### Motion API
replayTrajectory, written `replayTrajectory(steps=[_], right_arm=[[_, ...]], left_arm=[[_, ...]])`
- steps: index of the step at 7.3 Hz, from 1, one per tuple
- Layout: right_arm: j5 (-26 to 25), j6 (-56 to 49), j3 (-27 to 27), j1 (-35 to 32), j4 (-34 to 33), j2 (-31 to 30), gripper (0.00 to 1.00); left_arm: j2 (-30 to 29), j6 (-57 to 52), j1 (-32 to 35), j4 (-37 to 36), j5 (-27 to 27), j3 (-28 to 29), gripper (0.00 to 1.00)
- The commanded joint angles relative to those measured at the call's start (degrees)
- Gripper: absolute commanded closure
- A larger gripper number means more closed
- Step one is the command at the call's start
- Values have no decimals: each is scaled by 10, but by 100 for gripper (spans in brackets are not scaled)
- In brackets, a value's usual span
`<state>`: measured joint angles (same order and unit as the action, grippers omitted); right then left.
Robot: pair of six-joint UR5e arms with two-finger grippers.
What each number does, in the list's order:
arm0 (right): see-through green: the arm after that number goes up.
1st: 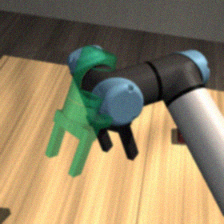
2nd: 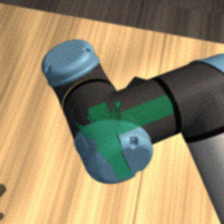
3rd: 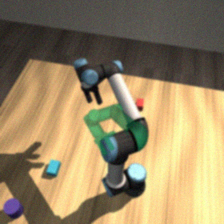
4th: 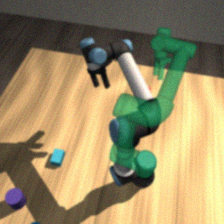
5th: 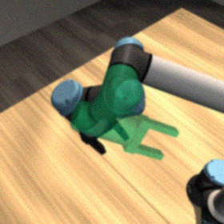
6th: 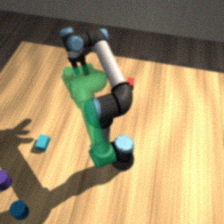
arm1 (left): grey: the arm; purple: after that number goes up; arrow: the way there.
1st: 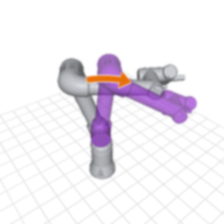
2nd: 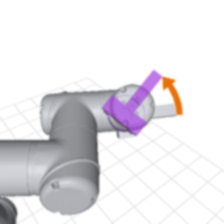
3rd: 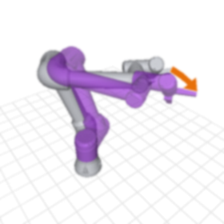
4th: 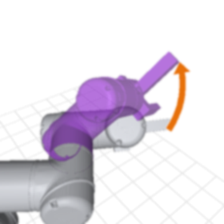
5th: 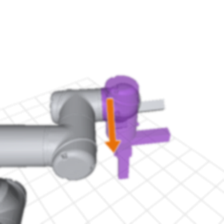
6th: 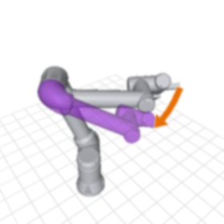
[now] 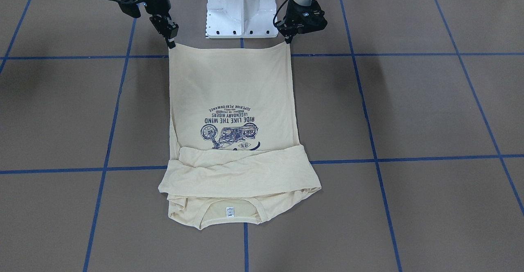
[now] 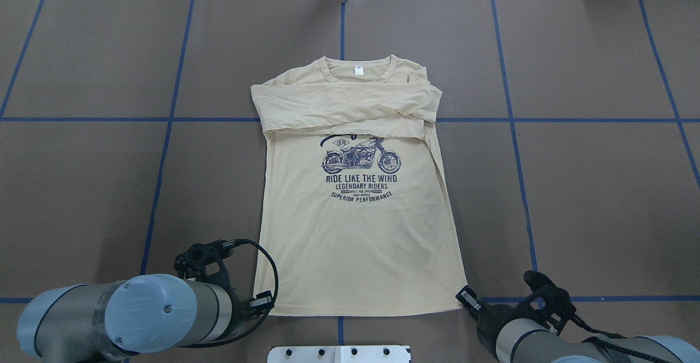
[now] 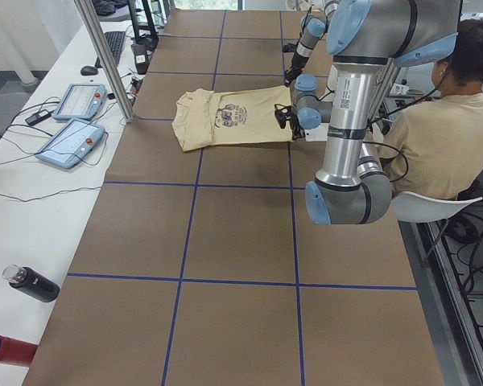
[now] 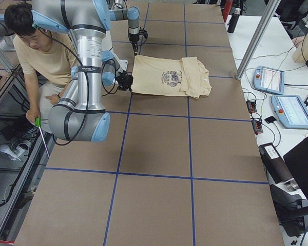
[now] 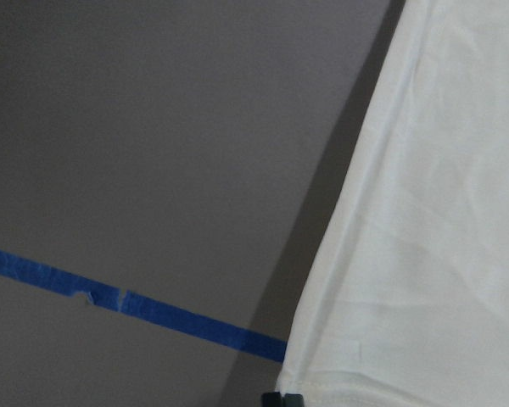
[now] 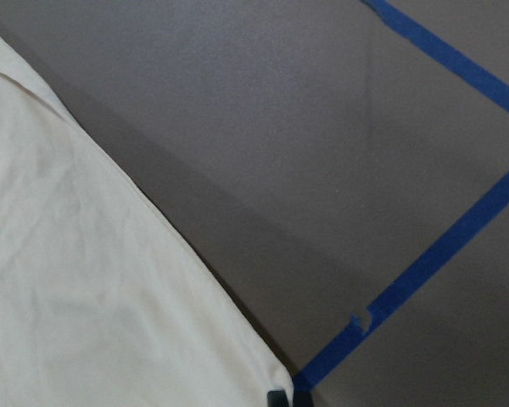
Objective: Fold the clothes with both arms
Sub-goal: 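Lower the left gripper to the hem and grasp both hem corners nearest the robot, then lift the hem with both grippers and fold it toward the collar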
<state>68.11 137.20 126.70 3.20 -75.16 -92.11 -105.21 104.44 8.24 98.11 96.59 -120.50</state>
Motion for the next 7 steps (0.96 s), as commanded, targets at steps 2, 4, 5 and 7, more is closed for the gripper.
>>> replayTrajectory(steps=[2, 4, 5, 7], right_arm=[[-1, 0, 71, 50, -72, 1, 100], [-1, 1, 104, 64, -74, 1, 100], [-1, 0, 108, 64, -74, 3, 100], [3, -9, 120, 39, -85, 4, 100]], left_arm=[[17, 1, 2, -6, 47, -58, 100], [28, 13, 6, -6, 50, -83, 100], [59, 13, 8, -6, 51, -113, 100], [69, 9, 13, -5, 52, -125, 100]])
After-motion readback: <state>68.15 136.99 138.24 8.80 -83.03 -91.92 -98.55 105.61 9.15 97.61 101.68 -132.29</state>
